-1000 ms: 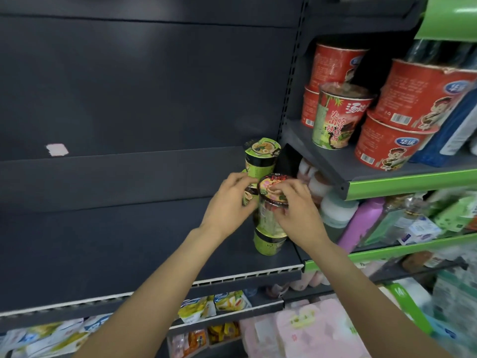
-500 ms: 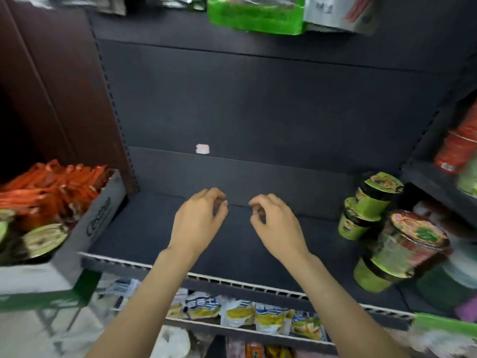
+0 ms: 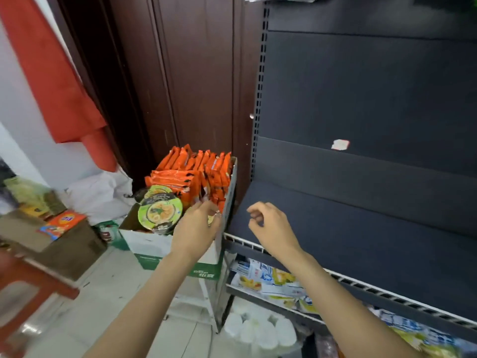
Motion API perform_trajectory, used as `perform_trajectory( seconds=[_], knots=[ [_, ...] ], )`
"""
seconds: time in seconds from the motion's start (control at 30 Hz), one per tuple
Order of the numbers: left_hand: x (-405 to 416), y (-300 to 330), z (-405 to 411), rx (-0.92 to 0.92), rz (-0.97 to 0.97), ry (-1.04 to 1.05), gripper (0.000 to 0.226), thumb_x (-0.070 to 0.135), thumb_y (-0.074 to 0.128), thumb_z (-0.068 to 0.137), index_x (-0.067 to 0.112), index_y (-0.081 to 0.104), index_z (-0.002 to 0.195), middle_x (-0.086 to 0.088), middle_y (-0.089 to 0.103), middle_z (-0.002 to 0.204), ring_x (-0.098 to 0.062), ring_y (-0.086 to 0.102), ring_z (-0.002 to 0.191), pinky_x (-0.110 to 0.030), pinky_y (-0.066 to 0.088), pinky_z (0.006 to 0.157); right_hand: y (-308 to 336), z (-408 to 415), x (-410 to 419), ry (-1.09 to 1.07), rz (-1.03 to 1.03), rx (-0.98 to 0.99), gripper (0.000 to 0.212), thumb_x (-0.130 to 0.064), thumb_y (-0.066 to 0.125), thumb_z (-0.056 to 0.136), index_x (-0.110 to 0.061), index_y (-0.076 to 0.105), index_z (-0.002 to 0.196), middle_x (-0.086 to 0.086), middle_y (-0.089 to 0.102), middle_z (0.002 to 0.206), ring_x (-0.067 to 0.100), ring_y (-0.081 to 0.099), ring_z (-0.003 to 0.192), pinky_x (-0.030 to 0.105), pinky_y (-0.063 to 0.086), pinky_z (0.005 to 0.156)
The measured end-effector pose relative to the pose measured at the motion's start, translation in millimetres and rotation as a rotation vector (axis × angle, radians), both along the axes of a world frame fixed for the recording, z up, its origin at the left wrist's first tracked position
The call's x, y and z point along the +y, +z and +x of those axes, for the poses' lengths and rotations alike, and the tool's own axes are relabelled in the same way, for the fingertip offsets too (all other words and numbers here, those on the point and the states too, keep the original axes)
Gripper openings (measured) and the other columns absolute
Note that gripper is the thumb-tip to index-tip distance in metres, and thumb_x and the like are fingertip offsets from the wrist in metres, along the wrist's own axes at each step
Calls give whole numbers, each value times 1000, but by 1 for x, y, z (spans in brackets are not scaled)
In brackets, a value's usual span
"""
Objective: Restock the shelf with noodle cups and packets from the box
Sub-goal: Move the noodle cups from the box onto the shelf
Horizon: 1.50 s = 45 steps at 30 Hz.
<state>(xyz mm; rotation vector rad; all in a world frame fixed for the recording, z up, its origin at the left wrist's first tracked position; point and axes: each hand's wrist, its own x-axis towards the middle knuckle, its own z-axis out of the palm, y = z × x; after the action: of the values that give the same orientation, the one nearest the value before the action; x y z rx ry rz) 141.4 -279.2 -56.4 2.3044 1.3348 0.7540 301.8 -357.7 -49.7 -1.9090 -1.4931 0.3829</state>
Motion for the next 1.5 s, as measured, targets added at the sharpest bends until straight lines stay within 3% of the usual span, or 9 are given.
perform_trajectory(
  seconds=[0.2,0.4,0.6,0.83,0.97,1.17,1.3,1.4,1.5],
  knots=[
    [68,-28,-65,51,-40,150,34,18,57,89,8,56,122,-12,53,121,-30,48,111,-38,40,88,-22,-54,76,128,-67,7,33,-18,55,91,-16,52,124,2,52,116,17,50,110,35,45,91],
    [127,-45,-111,55,-180,213,53,21,64,86,11,44,135,-15,45,129,-34,45,118,-40,37,101,-40,-88,136,270,-213,37,72,-27,65,86,-20,26,146,3,32,147,19,29,136,32,29,108],
    [163,-43,-129,81,-341,103,45,38,66,85,9,60,118,-9,67,108,-16,57,82,-23,39,69,-47,-117,163,389,-364,89,111,-43,77,73,-24,0,151,-4,7,153,14,10,142,28,19,111],
    [185,-44,-140,-28,-383,-6,39,38,72,79,19,63,112,-2,68,88,-16,63,86,-25,47,72,-47,-133,178,368,-447,21,135,-44,84,61,-24,-16,148,-13,2,144,13,7,139,34,23,114],
    [197,-49,-151,-80,-418,-124,30,32,71,82,20,66,109,-4,73,89,-16,65,88,-27,47,79,-46,-146,173,240,-407,11,129,-43,84,62,-25,-8,150,-14,11,141,11,20,135,25,30,106],
    [222,-42,-168,-387,-449,-187,9,22,62,89,22,68,96,4,71,86,-10,66,81,-25,50,77,-28,-162,172,-51,-203,203,110,-39,86,60,-27,19,147,-11,24,140,7,27,132,27,27,108],
    [248,-51,-175,-128,-310,-186,39,12,71,78,16,62,116,-2,62,107,-16,56,104,-23,41,87,-13,-171,180,-159,-73,226,100,-39,87,58,-31,31,141,-13,33,128,6,37,121,28,33,106],
    [256,-59,-176,60,-387,-266,74,25,82,69,17,47,134,-9,44,130,-24,40,124,-30,32,104,-5,-175,187,-230,24,205,89,-40,87,58,-36,39,133,-12,35,125,7,38,120,28,34,105],
    [255,-62,-170,113,-432,-292,86,34,84,66,18,40,138,-9,32,140,-26,34,131,-35,30,111,-5,-172,193,-294,45,125,85,-42,86,57,-34,42,130,-10,33,130,12,36,128,34,31,110]
  ],
)
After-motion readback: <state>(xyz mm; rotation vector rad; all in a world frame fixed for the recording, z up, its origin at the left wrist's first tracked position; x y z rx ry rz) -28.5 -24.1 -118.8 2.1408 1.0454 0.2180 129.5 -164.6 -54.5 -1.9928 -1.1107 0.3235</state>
